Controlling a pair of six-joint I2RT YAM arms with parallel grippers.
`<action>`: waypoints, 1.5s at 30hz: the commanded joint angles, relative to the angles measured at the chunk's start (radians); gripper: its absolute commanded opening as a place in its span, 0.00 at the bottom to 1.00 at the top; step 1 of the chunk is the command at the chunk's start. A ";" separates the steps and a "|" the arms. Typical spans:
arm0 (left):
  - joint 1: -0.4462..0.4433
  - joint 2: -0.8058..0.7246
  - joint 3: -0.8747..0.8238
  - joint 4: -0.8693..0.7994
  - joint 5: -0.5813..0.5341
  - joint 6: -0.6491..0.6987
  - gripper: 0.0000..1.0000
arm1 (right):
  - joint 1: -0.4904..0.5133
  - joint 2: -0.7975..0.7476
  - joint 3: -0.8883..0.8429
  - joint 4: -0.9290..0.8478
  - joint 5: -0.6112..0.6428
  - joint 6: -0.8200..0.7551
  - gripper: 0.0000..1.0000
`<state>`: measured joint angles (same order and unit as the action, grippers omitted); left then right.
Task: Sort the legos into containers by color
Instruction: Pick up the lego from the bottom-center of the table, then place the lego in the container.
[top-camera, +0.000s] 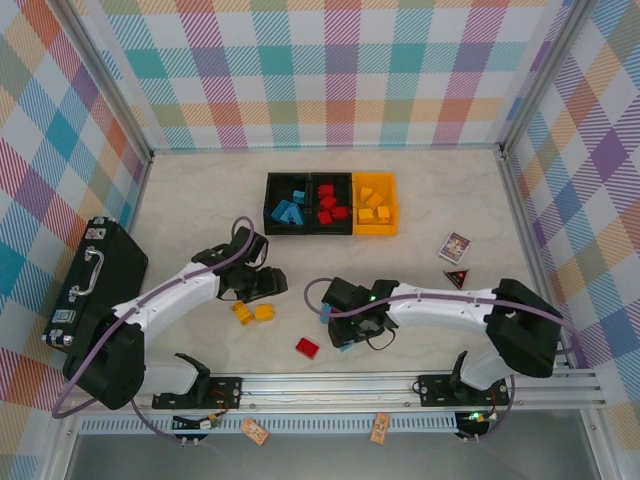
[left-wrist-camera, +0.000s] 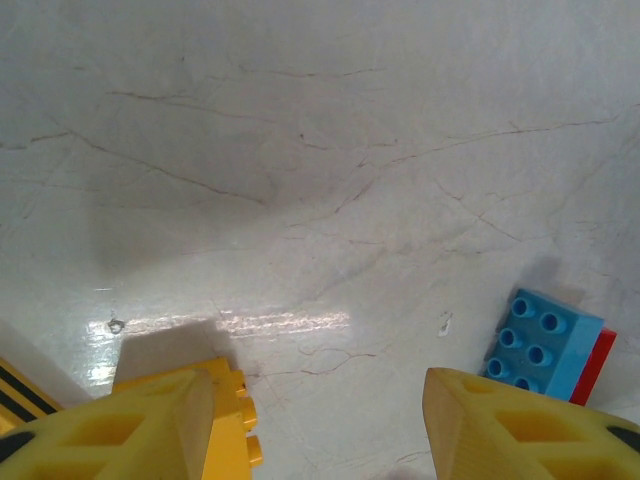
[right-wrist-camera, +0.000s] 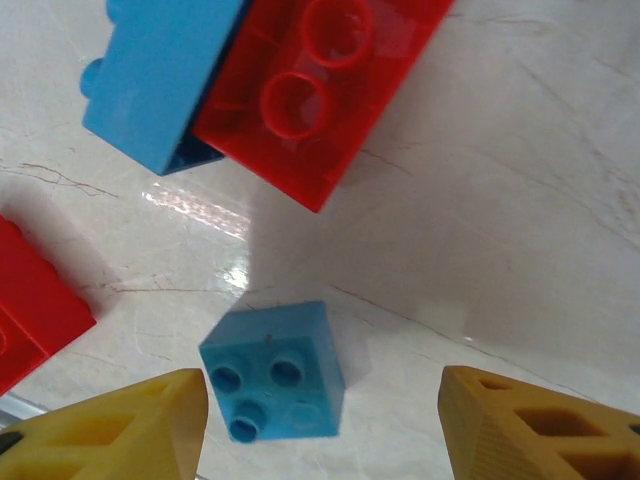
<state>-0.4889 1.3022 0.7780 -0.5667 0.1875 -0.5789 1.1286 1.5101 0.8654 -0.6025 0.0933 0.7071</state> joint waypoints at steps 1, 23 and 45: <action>0.015 -0.024 -0.023 0.027 0.028 -0.021 0.57 | 0.018 0.042 0.040 -0.022 0.026 0.002 0.62; 0.014 0.002 -0.002 0.044 -0.005 -0.060 0.56 | -0.040 0.067 0.178 -0.099 0.030 -0.087 0.34; 0.023 -0.121 -0.023 0.024 -0.069 -0.130 0.57 | -0.441 0.573 1.027 -0.123 -0.136 -0.283 0.34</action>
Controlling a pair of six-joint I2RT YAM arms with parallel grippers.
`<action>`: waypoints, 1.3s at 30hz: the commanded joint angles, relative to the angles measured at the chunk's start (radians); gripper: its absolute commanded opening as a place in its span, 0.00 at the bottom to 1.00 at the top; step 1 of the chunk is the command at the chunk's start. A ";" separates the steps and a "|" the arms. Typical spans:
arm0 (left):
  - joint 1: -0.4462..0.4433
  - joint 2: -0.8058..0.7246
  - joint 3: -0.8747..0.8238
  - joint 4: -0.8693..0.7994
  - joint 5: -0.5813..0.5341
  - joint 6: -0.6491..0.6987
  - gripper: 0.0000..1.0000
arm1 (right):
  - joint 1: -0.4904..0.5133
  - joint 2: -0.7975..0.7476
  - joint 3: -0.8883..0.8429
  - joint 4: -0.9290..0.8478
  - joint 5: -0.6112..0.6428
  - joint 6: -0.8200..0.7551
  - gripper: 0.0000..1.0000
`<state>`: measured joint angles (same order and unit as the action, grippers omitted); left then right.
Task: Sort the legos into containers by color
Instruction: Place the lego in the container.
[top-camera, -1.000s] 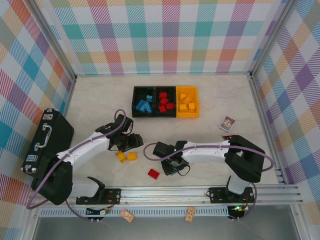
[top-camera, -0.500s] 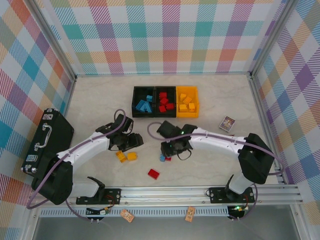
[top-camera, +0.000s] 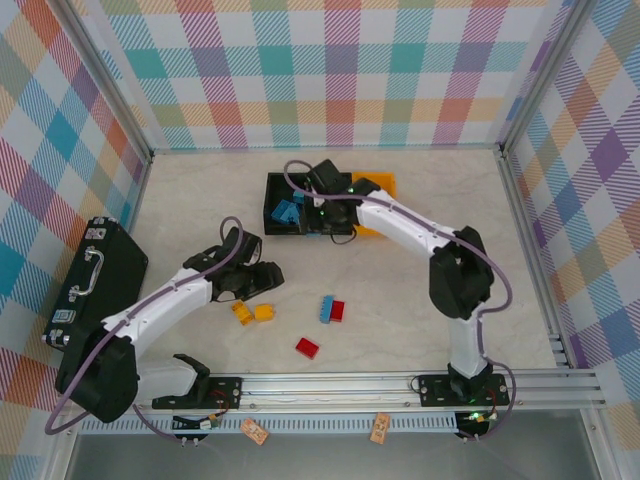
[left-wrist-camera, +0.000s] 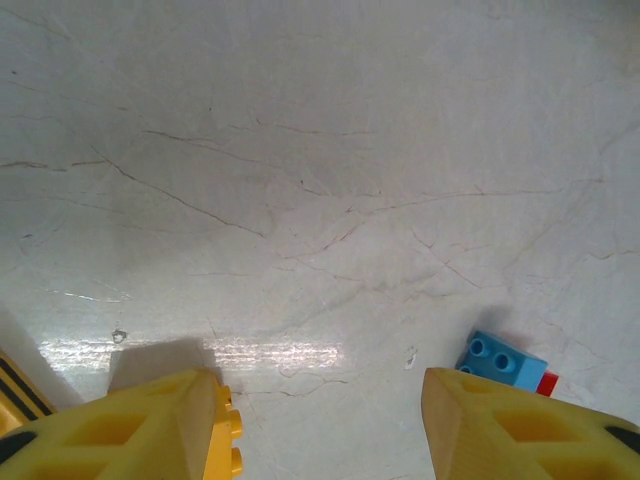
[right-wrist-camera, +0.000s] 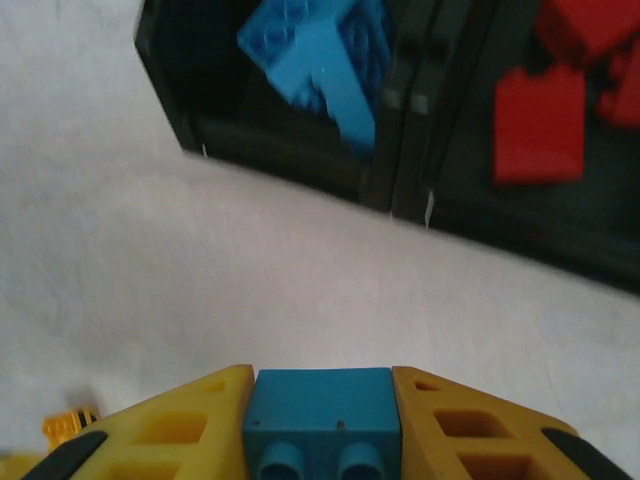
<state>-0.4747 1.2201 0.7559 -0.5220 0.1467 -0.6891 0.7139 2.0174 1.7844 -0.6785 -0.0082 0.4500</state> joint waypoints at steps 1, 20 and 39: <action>0.009 -0.047 -0.004 -0.024 -0.032 -0.024 0.57 | -0.035 0.096 0.156 -0.056 -0.043 -0.021 0.34; 0.008 -0.160 -0.069 -0.062 -0.068 -0.085 0.57 | -0.094 0.557 0.822 -0.107 -0.079 0.016 0.40; 0.007 -0.164 -0.054 -0.080 -0.081 -0.074 0.57 | -0.068 0.127 0.345 0.010 -0.082 -0.062 0.59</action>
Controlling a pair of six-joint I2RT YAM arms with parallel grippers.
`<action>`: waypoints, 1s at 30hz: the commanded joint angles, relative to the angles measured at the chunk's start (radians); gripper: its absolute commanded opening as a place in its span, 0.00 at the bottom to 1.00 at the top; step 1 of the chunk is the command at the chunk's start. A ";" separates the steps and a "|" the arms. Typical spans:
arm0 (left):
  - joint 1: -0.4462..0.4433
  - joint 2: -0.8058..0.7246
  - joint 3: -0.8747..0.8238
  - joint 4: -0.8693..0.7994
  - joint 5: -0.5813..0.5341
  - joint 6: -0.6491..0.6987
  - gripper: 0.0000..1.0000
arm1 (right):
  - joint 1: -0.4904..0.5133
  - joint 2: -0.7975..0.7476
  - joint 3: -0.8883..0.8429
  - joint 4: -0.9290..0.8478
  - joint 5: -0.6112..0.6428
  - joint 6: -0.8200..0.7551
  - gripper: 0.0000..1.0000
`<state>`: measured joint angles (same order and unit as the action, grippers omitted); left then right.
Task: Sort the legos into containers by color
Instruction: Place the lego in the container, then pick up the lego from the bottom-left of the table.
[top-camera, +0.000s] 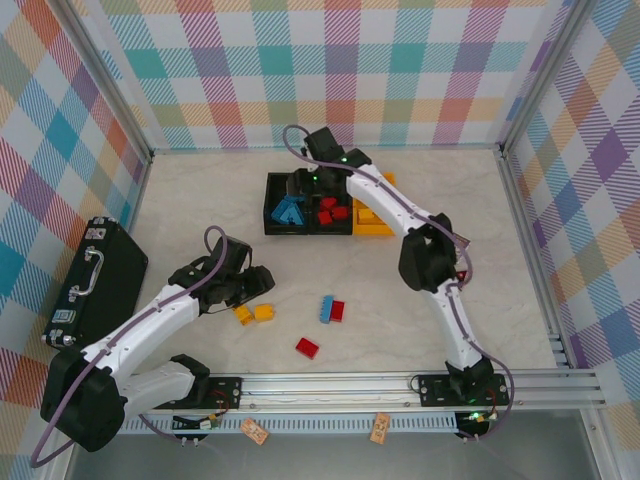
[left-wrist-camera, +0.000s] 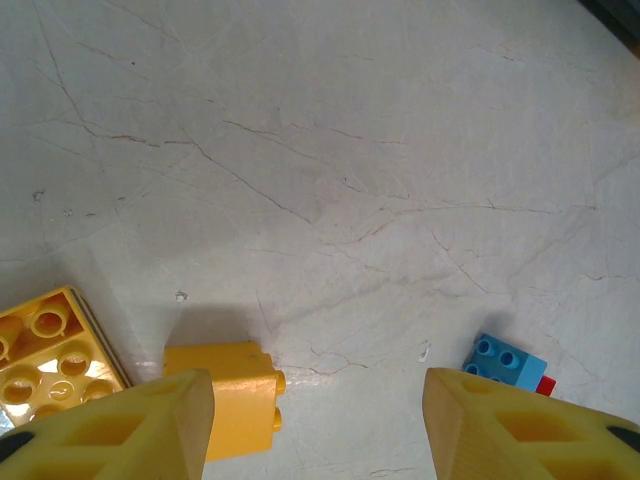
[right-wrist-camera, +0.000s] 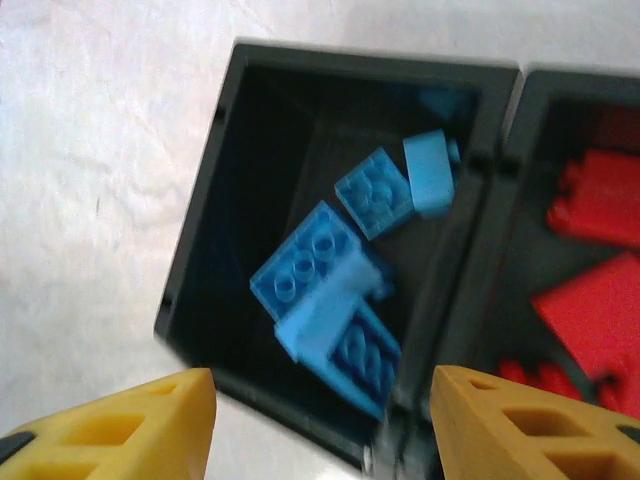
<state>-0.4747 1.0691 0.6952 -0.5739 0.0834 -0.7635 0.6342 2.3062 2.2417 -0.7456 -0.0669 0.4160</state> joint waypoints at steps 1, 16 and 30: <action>0.007 -0.011 0.010 -0.035 -0.019 0.000 0.57 | 0.013 -0.200 -0.169 0.093 -0.027 -0.025 0.59; 0.007 -0.043 0.025 -0.303 -0.183 -0.150 0.64 | 0.046 -0.637 -0.841 0.217 -0.147 0.004 0.60; 0.010 0.094 -0.069 -0.170 -0.200 -0.243 0.69 | 0.116 -0.763 -1.032 0.198 -0.188 0.057 0.60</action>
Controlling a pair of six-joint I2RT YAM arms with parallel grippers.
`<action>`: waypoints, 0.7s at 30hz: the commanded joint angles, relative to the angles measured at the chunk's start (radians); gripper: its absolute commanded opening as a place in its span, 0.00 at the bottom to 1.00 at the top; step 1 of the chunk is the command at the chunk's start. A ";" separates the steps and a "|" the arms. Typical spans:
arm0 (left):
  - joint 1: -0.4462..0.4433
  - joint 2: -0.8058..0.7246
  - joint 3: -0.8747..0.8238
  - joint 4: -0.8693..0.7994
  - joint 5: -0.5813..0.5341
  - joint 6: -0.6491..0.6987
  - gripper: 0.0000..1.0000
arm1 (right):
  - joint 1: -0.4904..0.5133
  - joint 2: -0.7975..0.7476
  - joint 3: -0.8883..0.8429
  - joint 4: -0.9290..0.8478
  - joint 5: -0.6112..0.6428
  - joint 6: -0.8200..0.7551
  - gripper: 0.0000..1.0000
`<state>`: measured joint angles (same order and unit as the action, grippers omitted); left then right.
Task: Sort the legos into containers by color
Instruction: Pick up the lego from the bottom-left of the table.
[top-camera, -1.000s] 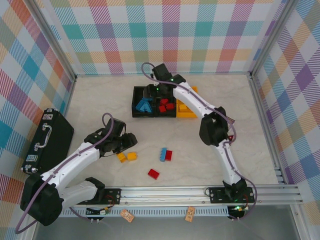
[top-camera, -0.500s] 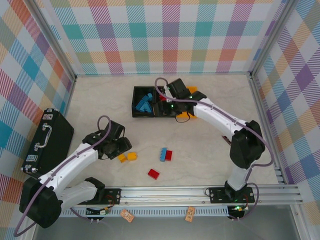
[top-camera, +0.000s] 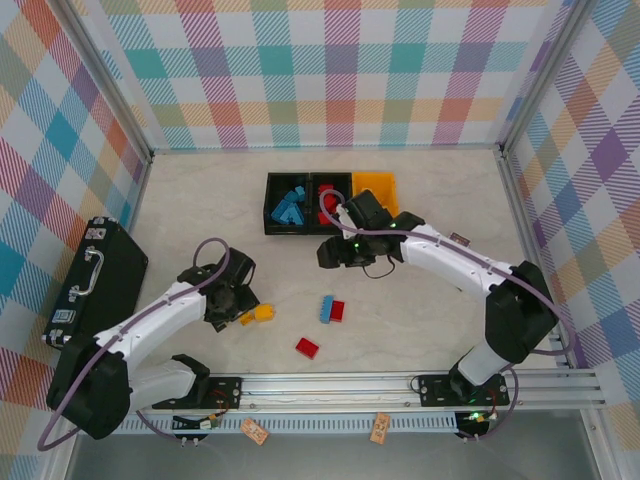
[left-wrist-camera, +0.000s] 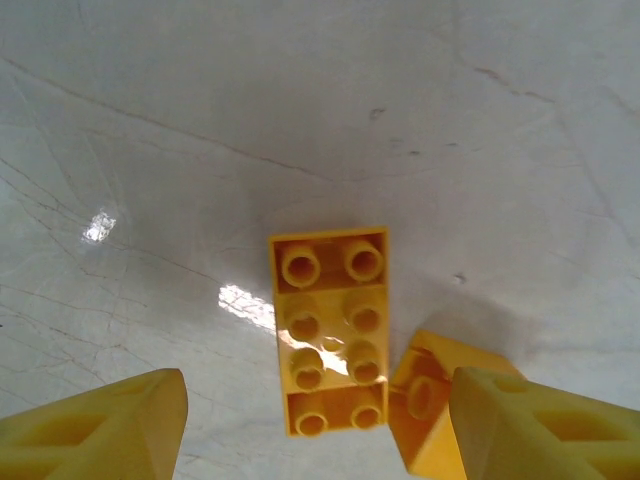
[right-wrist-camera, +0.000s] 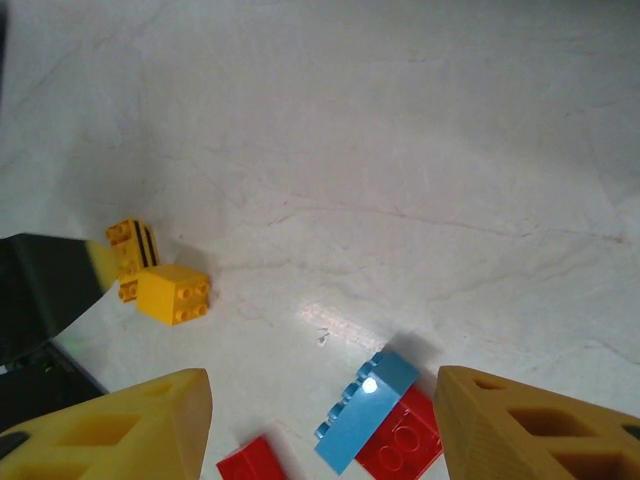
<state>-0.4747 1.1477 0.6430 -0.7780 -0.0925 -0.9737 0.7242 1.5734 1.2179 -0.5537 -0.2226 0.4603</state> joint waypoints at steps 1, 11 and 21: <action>0.009 0.028 -0.019 0.039 -0.030 -0.033 0.68 | 0.034 -0.033 -0.011 0.003 -0.034 0.015 0.60; 0.010 0.141 -0.022 0.119 -0.061 -0.004 0.56 | 0.081 -0.050 -0.064 0.018 -0.041 0.051 0.60; 0.021 0.177 -0.012 0.126 -0.072 0.022 0.32 | 0.088 -0.073 -0.084 0.036 -0.014 0.068 0.60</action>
<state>-0.4683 1.3201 0.6319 -0.6468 -0.1440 -0.9638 0.8051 1.5372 1.1481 -0.5385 -0.2440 0.5140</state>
